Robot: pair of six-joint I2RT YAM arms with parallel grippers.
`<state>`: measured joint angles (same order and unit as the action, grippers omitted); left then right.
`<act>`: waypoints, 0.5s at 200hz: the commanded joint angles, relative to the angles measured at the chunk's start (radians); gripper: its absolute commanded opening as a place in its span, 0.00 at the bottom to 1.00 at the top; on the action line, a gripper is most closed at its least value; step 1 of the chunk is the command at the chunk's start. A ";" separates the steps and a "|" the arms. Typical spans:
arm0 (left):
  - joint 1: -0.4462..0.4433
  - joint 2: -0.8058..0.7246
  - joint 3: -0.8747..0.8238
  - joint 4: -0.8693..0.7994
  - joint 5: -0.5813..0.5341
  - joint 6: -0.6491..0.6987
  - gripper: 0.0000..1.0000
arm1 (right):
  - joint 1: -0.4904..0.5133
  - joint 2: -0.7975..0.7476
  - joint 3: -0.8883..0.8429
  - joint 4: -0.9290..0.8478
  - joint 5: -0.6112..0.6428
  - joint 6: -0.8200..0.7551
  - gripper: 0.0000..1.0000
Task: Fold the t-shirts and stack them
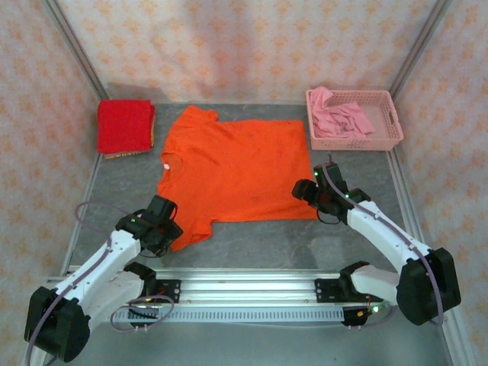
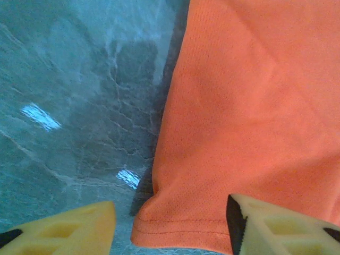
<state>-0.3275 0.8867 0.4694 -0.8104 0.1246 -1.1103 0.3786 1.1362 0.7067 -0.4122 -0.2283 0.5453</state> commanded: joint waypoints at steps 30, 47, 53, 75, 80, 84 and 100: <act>-0.002 0.007 -0.060 0.074 0.020 -0.080 0.48 | -0.005 -0.022 0.001 -0.023 0.009 -0.005 0.71; 0.002 0.018 -0.060 0.085 0.009 -0.076 0.44 | -0.006 -0.032 -0.003 -0.027 0.013 -0.002 0.71; 0.004 0.022 -0.063 0.092 0.009 -0.076 0.43 | -0.005 -0.036 -0.003 -0.031 0.016 -0.002 0.71; 0.006 0.031 -0.084 0.133 0.032 -0.100 0.37 | -0.006 -0.041 0.001 -0.043 0.022 -0.003 0.71; 0.007 0.029 -0.091 0.144 0.038 -0.107 0.36 | -0.005 -0.041 0.001 -0.045 0.023 -0.004 0.71; 0.007 0.028 -0.095 0.152 0.041 -0.112 0.35 | -0.006 -0.041 0.004 -0.046 0.024 -0.005 0.71; 0.007 0.022 -0.109 0.159 0.035 -0.123 0.32 | -0.006 -0.041 0.008 -0.048 0.025 -0.004 0.71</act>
<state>-0.3267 0.9134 0.3874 -0.6857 0.1589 -1.1912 0.3786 1.1126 0.7067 -0.4297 -0.2279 0.5461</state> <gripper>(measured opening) 0.339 0.711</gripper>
